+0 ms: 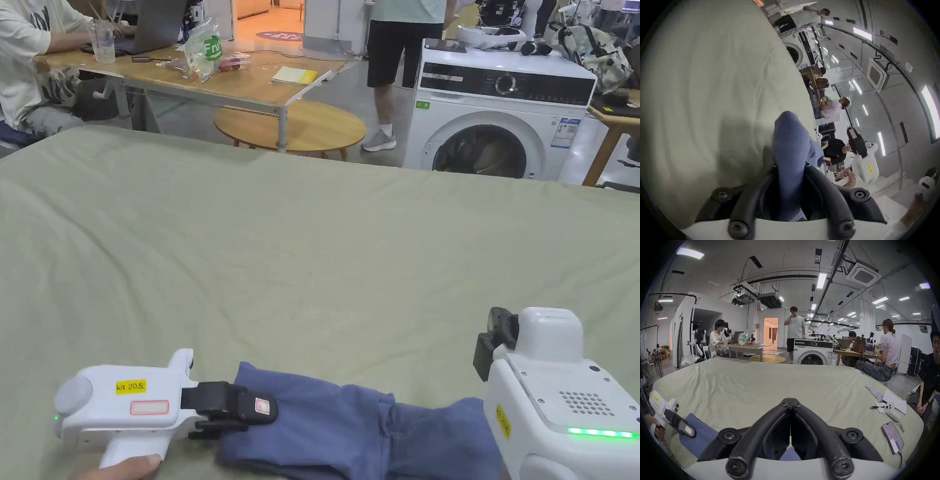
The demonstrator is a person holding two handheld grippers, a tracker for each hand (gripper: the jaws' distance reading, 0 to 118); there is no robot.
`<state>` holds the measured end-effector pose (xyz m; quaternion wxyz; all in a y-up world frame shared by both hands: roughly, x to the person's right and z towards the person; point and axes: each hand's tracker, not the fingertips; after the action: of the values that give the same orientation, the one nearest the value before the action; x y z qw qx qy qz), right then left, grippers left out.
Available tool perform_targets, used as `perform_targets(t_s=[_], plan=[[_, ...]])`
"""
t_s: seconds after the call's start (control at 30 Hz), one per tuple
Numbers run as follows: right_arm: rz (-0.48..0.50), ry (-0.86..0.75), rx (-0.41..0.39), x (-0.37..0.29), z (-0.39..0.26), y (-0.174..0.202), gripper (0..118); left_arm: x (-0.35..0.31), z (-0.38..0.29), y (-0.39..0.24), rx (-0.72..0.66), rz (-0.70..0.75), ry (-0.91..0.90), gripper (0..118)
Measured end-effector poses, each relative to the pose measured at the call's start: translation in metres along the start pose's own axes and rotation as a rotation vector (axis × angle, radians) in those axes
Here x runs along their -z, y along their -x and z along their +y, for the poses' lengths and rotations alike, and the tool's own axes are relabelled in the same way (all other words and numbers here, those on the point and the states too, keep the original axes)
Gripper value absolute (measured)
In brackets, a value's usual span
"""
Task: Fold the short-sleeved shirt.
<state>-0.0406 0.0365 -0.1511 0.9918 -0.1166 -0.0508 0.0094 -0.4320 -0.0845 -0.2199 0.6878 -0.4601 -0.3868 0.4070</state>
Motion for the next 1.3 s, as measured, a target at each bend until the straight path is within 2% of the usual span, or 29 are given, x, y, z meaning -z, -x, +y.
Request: perform_targets(t_s=[0.2, 0.4, 0.47, 0.7, 0.93, 1.3], plan=[[0.008, -0.008, -0.006, 0.003, 0.006, 0.005, 0, -0.078, 0.046, -0.010, 0.047, 0.092, -0.053, 9], [0.049, -0.013, -0.020, 0.007, 0.011, 0.019, 0, -0.143, 0.048, -0.043, 0.090, 0.330, -0.120, 9], [0.061, -0.016, -0.028, 0.008, 0.011, 0.022, 0, -0.147, 0.047, -0.054, 0.095, 0.358, -0.124, 9], [0.079, -0.003, -0.024, 0.009, 0.007, 0.023, 0, -0.106, 0.046, -0.106, 0.160, 0.442, -0.063, 9], [0.064, 0.009, -0.026, 0.006, 0.004, 0.012, 0, -0.028, 0.030, -0.157, 0.186, 0.510, 0.031, 9], [0.023, 0.044, -0.026, 0.002, -0.004, -0.007, 0, 0.088, 0.022, -0.185, 0.252, 0.422, 0.201, 9]])
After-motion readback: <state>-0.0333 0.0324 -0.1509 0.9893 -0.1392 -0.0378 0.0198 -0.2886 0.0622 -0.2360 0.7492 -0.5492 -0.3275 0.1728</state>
